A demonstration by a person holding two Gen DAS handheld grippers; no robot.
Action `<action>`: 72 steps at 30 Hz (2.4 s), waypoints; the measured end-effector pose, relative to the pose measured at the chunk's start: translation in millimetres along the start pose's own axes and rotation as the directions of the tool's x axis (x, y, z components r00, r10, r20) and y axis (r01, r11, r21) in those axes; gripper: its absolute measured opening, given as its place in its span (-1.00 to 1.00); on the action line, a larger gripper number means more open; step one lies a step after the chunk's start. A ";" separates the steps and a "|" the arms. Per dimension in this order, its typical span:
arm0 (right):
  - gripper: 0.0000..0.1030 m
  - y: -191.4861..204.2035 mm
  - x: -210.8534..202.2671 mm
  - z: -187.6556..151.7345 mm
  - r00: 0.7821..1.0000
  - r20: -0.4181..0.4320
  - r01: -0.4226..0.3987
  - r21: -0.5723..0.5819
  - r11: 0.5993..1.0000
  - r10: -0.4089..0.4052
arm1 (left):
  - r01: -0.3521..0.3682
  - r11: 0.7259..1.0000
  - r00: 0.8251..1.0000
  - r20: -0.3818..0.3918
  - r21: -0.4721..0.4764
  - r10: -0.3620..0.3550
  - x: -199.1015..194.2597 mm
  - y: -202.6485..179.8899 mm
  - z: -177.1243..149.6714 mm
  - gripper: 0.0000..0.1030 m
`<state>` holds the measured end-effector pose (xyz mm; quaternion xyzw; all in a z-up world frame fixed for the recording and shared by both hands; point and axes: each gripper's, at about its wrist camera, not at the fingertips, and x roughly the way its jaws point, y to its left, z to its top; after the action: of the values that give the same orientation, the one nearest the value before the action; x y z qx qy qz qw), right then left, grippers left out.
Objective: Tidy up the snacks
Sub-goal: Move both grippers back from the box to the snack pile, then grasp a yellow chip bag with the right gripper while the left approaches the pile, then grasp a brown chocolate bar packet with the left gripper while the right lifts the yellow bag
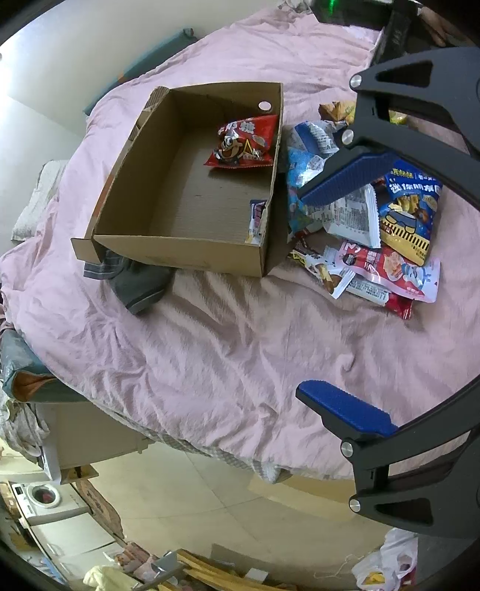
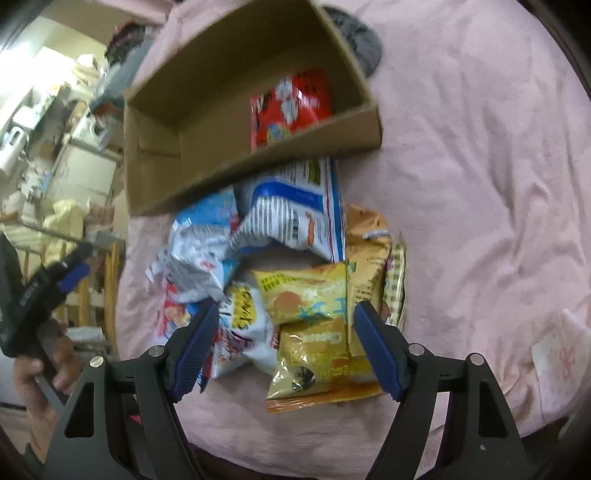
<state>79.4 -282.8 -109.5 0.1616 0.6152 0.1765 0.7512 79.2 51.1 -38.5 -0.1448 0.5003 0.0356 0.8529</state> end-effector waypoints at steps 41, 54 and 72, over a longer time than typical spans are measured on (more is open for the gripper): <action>-0.15 -0.3 -67.9 1.8 0.960 0.259 -0.093 -0.052 0.994 0.103 | 0.025 0.997 0.964 -0.267 0.072 -0.005 51.9 -4.1 -36.3 0.15; -0.15 -5.4 -63.0 8.6 0.962 0.250 -0.107 -0.026 0.994 0.110 | -0.030 0.952 0.967 -0.232 0.305 0.105 83.8 -51.7 -15.1 0.07; -0.15 3.4 -49.2 17.4 0.970 0.230 -0.061 -0.054 0.997 0.072 | -0.021 0.952 0.968 -0.230 0.306 0.096 101.5 -63.1 -4.6 -0.71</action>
<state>87.4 -303.1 -62.0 0.1842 0.5131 0.1957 0.8152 138.8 -19.0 -114.9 -0.0015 0.6043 -0.0336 0.7960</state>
